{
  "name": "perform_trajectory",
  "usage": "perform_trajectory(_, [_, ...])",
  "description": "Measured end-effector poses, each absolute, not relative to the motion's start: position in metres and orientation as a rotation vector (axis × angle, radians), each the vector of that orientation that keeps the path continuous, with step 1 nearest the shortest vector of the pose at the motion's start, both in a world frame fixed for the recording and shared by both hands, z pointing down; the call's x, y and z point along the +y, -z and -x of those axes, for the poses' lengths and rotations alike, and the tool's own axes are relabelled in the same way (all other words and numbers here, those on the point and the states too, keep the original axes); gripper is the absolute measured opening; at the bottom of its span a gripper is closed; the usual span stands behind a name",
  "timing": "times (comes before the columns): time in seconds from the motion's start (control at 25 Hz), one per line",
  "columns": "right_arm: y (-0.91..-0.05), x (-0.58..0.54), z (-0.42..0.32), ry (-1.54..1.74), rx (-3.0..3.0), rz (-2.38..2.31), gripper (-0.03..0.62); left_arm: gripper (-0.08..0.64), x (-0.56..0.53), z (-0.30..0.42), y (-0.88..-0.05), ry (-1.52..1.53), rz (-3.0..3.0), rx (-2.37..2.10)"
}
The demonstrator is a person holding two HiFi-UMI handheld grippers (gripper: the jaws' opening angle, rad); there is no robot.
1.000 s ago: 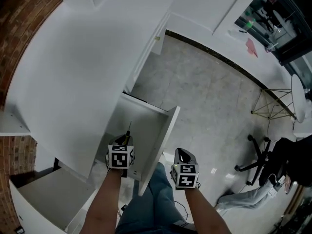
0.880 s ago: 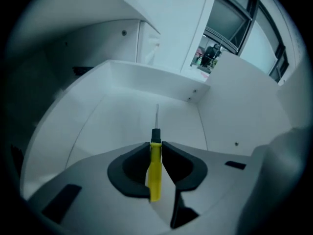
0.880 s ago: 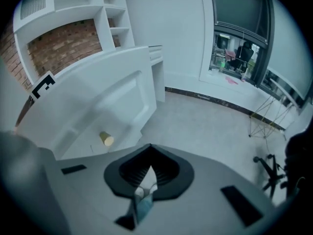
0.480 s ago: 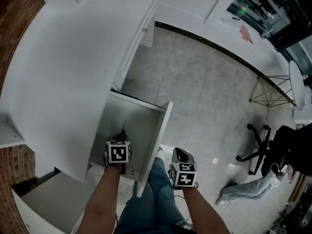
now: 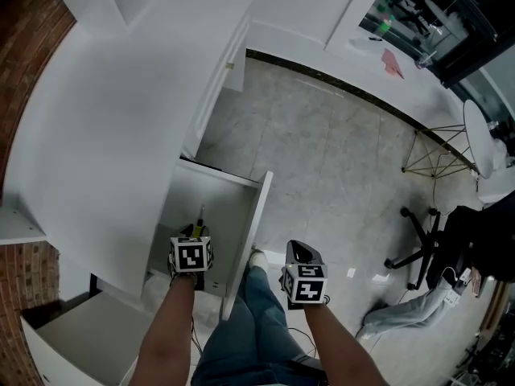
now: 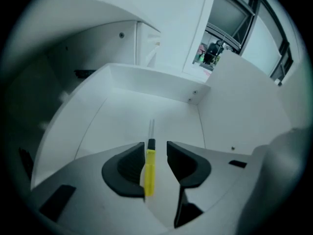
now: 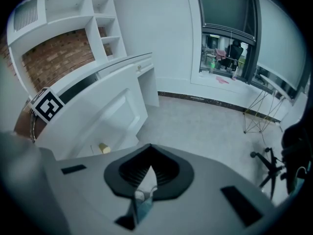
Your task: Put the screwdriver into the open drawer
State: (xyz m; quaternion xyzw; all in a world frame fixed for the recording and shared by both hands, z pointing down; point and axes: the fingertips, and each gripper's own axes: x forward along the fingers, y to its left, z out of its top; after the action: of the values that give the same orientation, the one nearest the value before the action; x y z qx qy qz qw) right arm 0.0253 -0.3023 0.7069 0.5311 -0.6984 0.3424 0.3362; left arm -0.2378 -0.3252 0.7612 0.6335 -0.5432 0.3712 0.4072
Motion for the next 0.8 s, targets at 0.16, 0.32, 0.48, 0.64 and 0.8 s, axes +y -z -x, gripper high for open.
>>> perform_trajectory(0.16, [-0.674,-0.315,-0.023,-0.840,-1.875,-1.401,0.009,0.152,-0.332,0.238,-0.723,-0.874,-1.644,-1.410])
perform_trajectory(0.32, [-0.639,-0.322,-0.021,-0.792,-1.941,-1.418,0.010,0.134,-0.333,0.238,-0.683,-0.816,-1.689,-1.461])
perform_trajectory(0.48, [-0.614,-0.327,-0.019,-0.748,-1.977,-1.462,0.009,0.013,-0.335,0.238,-0.651,-0.747,-1.750,-1.453])
perform_trajectory(0.64, [-0.582,-0.323,-0.017,-0.698,-2.031,-1.505,0.009,0.012,-0.335,0.239,-0.614,-0.662,-1.842,-1.494])
perform_trajectory(0.8, [-0.536,-0.316,-0.017,-0.599,-2.096,-1.547,0.009,0.012,-0.334,0.237,-0.567,-0.576,-1.967,-1.544])
